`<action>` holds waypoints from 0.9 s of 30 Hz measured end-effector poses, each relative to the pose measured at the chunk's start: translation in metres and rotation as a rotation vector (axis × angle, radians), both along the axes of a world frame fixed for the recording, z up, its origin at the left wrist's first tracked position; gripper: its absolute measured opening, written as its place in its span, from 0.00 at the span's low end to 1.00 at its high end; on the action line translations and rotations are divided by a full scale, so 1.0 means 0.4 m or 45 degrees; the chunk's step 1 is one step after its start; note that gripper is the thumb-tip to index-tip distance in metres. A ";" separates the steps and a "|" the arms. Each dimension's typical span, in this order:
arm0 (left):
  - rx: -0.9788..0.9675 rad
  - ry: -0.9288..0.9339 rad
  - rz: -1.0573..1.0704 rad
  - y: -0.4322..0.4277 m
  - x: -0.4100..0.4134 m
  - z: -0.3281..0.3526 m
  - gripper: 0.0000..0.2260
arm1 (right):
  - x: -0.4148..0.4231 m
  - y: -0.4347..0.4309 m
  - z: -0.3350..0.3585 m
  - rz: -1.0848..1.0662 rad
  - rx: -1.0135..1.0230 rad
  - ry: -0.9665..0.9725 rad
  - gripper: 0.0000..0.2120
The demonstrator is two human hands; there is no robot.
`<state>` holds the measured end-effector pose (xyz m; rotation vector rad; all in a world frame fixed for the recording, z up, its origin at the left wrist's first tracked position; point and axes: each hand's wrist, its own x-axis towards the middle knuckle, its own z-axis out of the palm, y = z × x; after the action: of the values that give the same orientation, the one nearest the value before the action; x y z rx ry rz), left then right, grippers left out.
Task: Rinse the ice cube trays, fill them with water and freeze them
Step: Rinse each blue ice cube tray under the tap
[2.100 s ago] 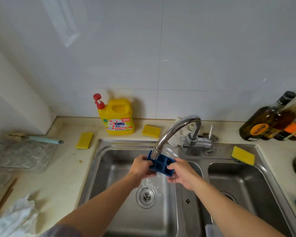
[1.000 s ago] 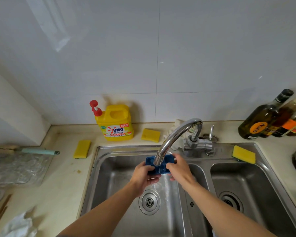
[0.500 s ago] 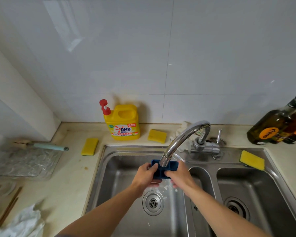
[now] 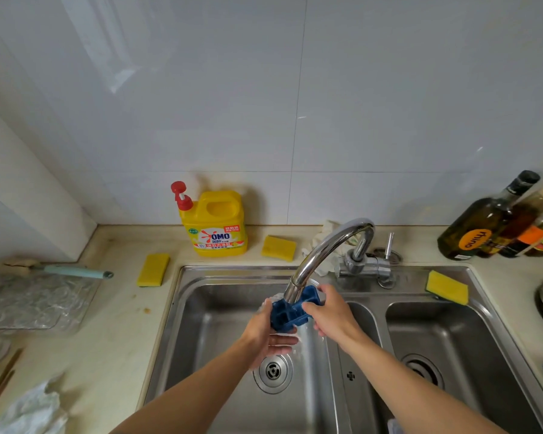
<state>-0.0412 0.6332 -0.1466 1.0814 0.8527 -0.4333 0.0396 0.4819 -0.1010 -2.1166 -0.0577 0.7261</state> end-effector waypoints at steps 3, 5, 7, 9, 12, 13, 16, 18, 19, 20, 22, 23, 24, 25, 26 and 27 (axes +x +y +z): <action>-0.027 0.013 -0.002 -0.013 0.000 0.004 0.32 | 0.002 -0.012 0.011 0.005 0.000 -0.018 0.26; -0.045 0.015 -0.009 -0.021 0.000 0.007 0.33 | 0.003 -0.019 0.018 -0.001 -0.006 -0.016 0.26; -0.056 0.012 -0.019 -0.027 0.000 0.009 0.33 | 0.002 -0.025 0.024 -0.011 -0.002 -0.010 0.26; -0.065 0.006 -0.028 -0.032 0.001 0.010 0.33 | 0.000 -0.031 0.028 -0.014 -0.006 -0.016 0.25; -0.062 0.002 -0.037 -0.037 0.003 0.011 0.34 | -0.003 -0.035 0.033 -0.015 -0.024 -0.022 0.24; -0.063 -0.001 -0.039 -0.038 0.003 0.010 0.34 | -0.003 -0.036 0.034 -0.016 -0.025 -0.021 0.23; -0.050 -0.033 -0.033 -0.037 0.002 0.005 0.32 | -0.005 -0.037 0.036 -0.022 -0.015 -0.004 0.20; 0.034 -0.075 0.012 -0.029 0.006 0.010 0.25 | -0.007 -0.034 0.035 -0.034 0.006 0.026 0.18; 0.104 -0.100 0.045 -0.021 0.009 0.015 0.21 | -0.008 -0.031 0.033 -0.043 0.029 0.055 0.16; 0.192 -0.130 0.066 -0.008 0.014 0.022 0.17 | -0.010 -0.027 0.032 -0.051 0.059 0.100 0.14; 0.407 -0.209 0.049 0.025 0.025 0.039 0.12 | -0.017 -0.013 0.027 -0.082 0.145 0.234 0.11; 0.529 -0.253 0.026 0.043 0.030 0.048 0.12 | -0.021 -0.005 0.024 -0.116 0.199 0.319 0.11; 0.655 -0.295 0.007 0.062 0.034 0.057 0.11 | -0.025 0.005 0.022 -0.157 0.255 0.407 0.11; 0.772 -0.332 -0.006 0.079 0.036 0.066 0.10 | -0.029 0.014 0.020 -0.194 0.310 0.493 0.11; 0.873 -0.363 -0.021 0.093 0.040 0.073 0.09 | -0.032 0.023 0.019 -0.224 0.364 0.572 0.10; 0.956 -0.385 -0.042 0.108 0.042 0.080 0.08 | -0.035 0.032 0.018 -0.246 0.417 0.639 0.09</action>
<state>-0.0243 0.6765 -0.1147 1.7993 0.7360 0.0492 0.0256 0.4948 -0.0940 -1.5602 0.2787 1.0317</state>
